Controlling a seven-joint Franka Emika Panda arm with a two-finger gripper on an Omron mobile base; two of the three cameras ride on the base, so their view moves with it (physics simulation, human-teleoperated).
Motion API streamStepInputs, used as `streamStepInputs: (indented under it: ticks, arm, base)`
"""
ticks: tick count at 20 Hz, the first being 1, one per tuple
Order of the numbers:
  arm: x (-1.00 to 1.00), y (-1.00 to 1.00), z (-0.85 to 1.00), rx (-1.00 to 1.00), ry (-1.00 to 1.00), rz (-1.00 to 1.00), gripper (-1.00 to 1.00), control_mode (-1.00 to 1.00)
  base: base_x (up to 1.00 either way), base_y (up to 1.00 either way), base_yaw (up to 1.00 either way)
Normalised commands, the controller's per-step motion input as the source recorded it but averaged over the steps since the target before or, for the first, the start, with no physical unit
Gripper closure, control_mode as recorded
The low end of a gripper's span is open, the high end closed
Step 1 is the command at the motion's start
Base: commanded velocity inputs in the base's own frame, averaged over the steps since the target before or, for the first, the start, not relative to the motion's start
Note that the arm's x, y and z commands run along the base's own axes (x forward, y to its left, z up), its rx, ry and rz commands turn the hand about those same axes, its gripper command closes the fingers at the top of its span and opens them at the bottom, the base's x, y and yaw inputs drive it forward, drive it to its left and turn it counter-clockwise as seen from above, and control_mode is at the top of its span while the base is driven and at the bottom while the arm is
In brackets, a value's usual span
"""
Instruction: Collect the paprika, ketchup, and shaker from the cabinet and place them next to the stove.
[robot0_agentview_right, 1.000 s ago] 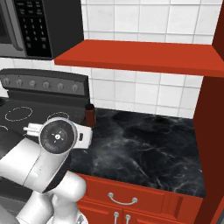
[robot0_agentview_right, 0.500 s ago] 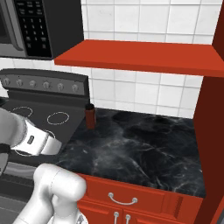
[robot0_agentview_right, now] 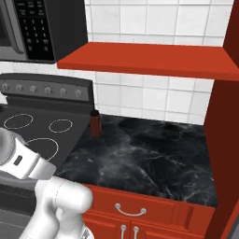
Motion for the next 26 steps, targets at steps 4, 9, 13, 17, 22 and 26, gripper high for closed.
streamStepInputs:
  ticks: [4,9,13,17,22,26]
  arm:
    - [0.0,0.0,0.0,0.0,0.0,0.0,-1.0,1.0]
    - [0.0,0.0,0.0,0.0,0.0,0.0,-1.0,1.0]
    - [0.0,0.0,0.0,0.0,0.0,0.0,-1.0,1.0]
    - [0.0,0.0,0.0,0.0,0.0,0.0,-1.0,1.0]
    - [0.0,0.0,0.0,0.0,0.0,0.0,-1.0,1.0]
    - [0.0,0.0,0.0,0.0,0.0,0.0,-1.0,1.0]
  base:
    - [-0.89,-0.24,-0.35]
    - [-0.71,-0.3,-0.38]
    - [-0.35,-0.42,-0.44]
    - [-0.1,-0.6,-0.48]
    - [0.0,-0.74,-0.46]
    - [0.0,-0.78,-0.45]
